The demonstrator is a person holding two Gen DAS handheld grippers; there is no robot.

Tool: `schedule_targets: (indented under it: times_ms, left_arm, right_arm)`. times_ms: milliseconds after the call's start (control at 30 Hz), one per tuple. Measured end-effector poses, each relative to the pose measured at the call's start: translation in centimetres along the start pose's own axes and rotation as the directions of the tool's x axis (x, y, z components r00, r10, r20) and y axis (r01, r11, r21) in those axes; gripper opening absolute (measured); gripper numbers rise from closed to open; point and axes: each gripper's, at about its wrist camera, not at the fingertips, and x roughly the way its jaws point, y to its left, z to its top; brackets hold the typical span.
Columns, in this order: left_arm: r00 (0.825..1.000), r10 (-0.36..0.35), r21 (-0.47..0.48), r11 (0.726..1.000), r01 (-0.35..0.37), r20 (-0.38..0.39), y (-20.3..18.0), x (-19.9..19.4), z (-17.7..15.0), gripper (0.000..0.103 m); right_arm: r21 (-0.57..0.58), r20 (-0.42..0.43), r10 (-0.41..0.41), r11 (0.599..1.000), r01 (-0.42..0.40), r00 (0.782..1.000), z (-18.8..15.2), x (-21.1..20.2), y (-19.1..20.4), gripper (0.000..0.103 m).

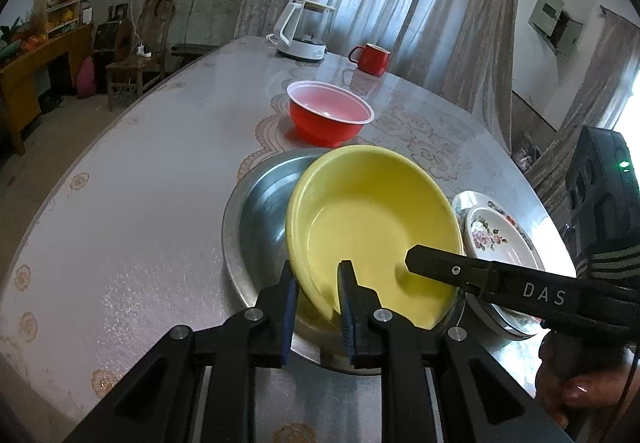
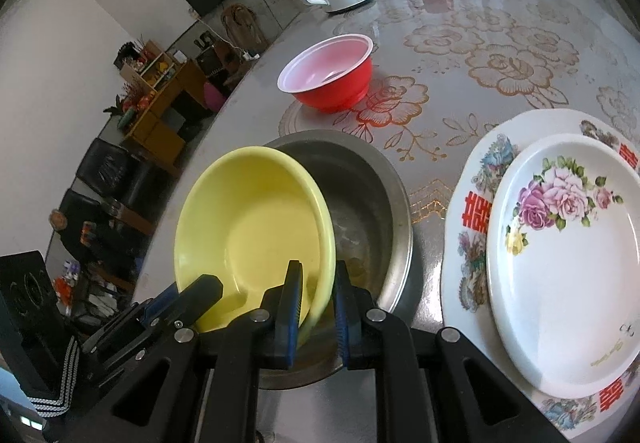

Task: Organize plates and bowls
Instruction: 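Lower the yellow bowl into the steel bowl and open the right tool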

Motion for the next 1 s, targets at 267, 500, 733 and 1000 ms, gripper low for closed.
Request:
schedule_targets:
  times_ms: [267,500,733,1000]
  left_arm:
    - [1.0,0.006,0.001,1.0,-0.006,-0.002,-0.1,0.5,0.1,0.019]
    - [1.0,0.007,-0.006,1.0,-0.007,0.006,0.0,0.6,0.0,0.019]
    - [1.0,0.016,0.007,1.0,-0.016,-0.001,-0.2,0.9,0.0,0.019]
    - [1.0,0.026,0.009,1.0,-0.026,-0.001,-0.2,1.3,0.1,0.02]
  right_arm:
    - [-0.052,-0.018,-0.05,0.997,0.049,0.999,0.2,0.7,1.0,0.023]
    - [-0.048,-0.021,-0.06,0.997,0.059,0.998,0.1,0.3,1.2,0.025]
    - [-0.024,-0.006,-0.05,0.998,0.05,0.999,0.2,-0.2,0.8,0.025]
    - [-0.024,0.025,-0.073,0.997,0.074,0.997,0.2,-1.4,0.9,0.034]
